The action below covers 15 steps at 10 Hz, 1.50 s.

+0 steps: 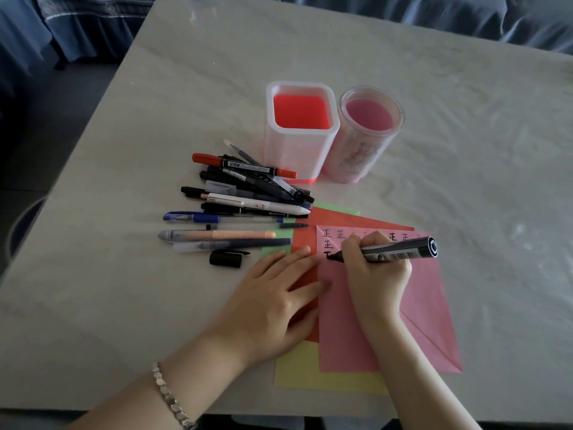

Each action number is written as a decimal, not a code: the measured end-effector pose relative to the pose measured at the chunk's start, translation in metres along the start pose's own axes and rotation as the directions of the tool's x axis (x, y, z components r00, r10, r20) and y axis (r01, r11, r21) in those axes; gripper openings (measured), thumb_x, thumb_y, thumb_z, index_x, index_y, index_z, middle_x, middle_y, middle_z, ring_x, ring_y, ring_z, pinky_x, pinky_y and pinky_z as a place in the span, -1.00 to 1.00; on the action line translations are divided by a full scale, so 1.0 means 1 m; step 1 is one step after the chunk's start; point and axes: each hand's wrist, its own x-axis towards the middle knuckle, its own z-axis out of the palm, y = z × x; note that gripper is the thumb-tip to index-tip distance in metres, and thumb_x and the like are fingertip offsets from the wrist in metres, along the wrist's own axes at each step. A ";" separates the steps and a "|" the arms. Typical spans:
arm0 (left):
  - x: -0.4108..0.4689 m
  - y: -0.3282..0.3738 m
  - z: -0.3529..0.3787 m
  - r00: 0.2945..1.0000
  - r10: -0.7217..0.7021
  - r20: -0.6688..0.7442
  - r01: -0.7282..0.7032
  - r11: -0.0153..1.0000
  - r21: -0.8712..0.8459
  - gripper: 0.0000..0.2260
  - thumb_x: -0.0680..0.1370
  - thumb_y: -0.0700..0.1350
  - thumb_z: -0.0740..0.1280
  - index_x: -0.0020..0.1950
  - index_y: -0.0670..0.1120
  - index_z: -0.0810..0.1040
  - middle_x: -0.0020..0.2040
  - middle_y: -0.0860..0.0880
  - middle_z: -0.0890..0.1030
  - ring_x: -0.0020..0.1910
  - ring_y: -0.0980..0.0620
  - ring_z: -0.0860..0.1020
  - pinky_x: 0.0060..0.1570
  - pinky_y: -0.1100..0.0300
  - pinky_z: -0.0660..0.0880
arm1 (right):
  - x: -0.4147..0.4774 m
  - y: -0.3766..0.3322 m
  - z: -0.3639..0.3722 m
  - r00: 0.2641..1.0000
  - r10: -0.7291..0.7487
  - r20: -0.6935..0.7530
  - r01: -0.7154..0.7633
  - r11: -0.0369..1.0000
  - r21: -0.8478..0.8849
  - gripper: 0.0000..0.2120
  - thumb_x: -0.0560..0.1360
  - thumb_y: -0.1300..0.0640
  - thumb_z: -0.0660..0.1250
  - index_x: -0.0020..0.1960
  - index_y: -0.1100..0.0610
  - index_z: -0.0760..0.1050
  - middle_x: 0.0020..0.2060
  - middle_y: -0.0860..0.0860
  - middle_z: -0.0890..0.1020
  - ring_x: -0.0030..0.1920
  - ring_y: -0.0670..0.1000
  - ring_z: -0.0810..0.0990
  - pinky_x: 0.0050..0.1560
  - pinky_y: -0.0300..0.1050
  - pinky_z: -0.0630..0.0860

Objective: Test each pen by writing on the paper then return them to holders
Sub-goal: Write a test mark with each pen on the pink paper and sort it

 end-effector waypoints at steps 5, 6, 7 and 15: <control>0.000 0.000 0.000 1.000 0.001 -0.010 -0.001 1.000 -0.002 -0.70 0.49 0.02 0.23 0.16 0.00 0.60 0.31 -0.07 0.49 0.35 -0.05 0.39 0.33 0.04 0.24 | -0.001 -0.002 -0.001 1.000 0.007 -0.016 -0.005 0.994 0.107 -0.73 0.32 0.02 0.21 -0.48 0.13 0.29 -0.56 -0.13 0.43 -0.52 -0.20 0.36 -0.41 -0.46 0.27; -0.001 0.000 0.000 1.000 0.002 -0.003 -0.002 1.000 -0.005 -0.70 0.50 0.03 0.22 0.16 0.01 0.60 0.31 -0.07 0.49 0.35 -0.05 0.39 0.34 0.06 0.23 | 0.000 -0.003 0.000 1.000 -0.013 -0.006 0.014 0.998 0.054 -0.70 0.34 0.10 0.26 -0.48 0.25 0.34 -0.63 -0.06 0.35 -0.52 -0.23 0.37 -0.40 -0.49 0.28; 0.000 0.000 0.000 1.000 -0.001 0.002 0.001 1.000 -0.004 -0.69 0.50 0.03 0.22 0.17 0.01 0.60 0.31 -0.08 0.49 0.35 -0.05 0.39 0.35 0.06 0.22 | 0.000 -0.002 0.001 1.000 -0.024 0.002 0.024 1.000 0.007 -0.70 0.35 0.13 0.27 -0.48 0.28 0.34 -0.61 -0.10 0.37 -0.51 -0.23 0.39 -0.39 -0.51 0.27; -0.001 -0.001 0.001 1.000 0.011 -0.022 -0.011 1.000 0.001 -0.70 0.49 0.02 0.23 0.15 0.00 0.61 0.28 -0.09 0.52 0.34 -0.05 0.40 0.34 0.05 0.24 | -0.001 -0.005 -0.003 0.998 0.050 -0.047 -0.049 0.999 0.017 -0.69 0.31 0.20 0.24 -0.51 0.05 0.18 -0.61 -0.14 0.37 -0.54 -0.16 0.29 -0.46 -0.42 0.22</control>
